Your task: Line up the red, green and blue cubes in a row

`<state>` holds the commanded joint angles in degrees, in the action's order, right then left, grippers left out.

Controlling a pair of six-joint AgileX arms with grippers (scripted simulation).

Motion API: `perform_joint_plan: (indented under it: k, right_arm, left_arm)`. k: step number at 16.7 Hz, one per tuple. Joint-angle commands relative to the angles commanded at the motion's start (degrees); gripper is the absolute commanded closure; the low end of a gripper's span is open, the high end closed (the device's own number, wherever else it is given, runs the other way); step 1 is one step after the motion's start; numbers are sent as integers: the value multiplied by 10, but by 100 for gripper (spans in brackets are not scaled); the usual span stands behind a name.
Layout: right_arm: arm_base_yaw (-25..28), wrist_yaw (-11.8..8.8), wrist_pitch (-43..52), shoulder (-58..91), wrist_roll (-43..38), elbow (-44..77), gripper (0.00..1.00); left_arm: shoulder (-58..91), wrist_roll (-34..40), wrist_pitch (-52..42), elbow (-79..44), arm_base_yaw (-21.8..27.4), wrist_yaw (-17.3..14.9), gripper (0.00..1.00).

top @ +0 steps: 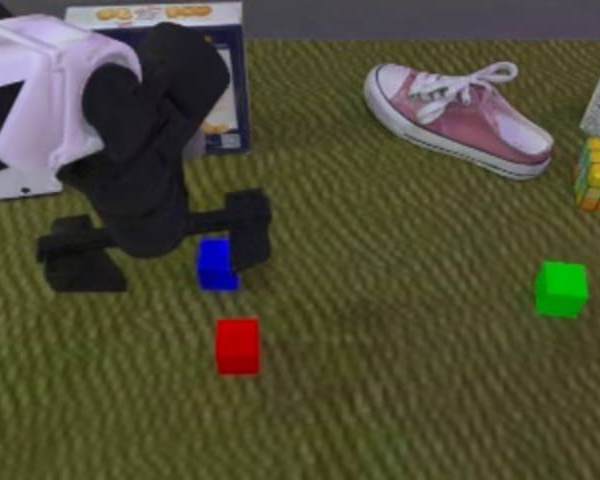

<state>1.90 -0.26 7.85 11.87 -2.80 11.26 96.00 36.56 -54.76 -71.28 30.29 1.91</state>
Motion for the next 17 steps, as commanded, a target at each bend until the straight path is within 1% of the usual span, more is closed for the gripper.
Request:
perform_joint_plan:
  k: [2,5,11,14,17]
  right_arm:
    - [10,0,50,85,-17,69,0]
    - [27,2,142,254,-46,185,0]
    - [63,3,335,627,-106,421,0]
    - [79,3,418,779,-133,528,0]
    - [92,3,480,886,-154,618,0]
  left_arm:
    - [-88,-11,46,69,-38,2,0]
    - [-252,-42,128,195,-101,3,0]
    - [-607,-159,311,472,-221,0,0]
    - [-751,-228,396,580,-263,-4,0]
    - [-855,-293,469,655,-292,-11,0]
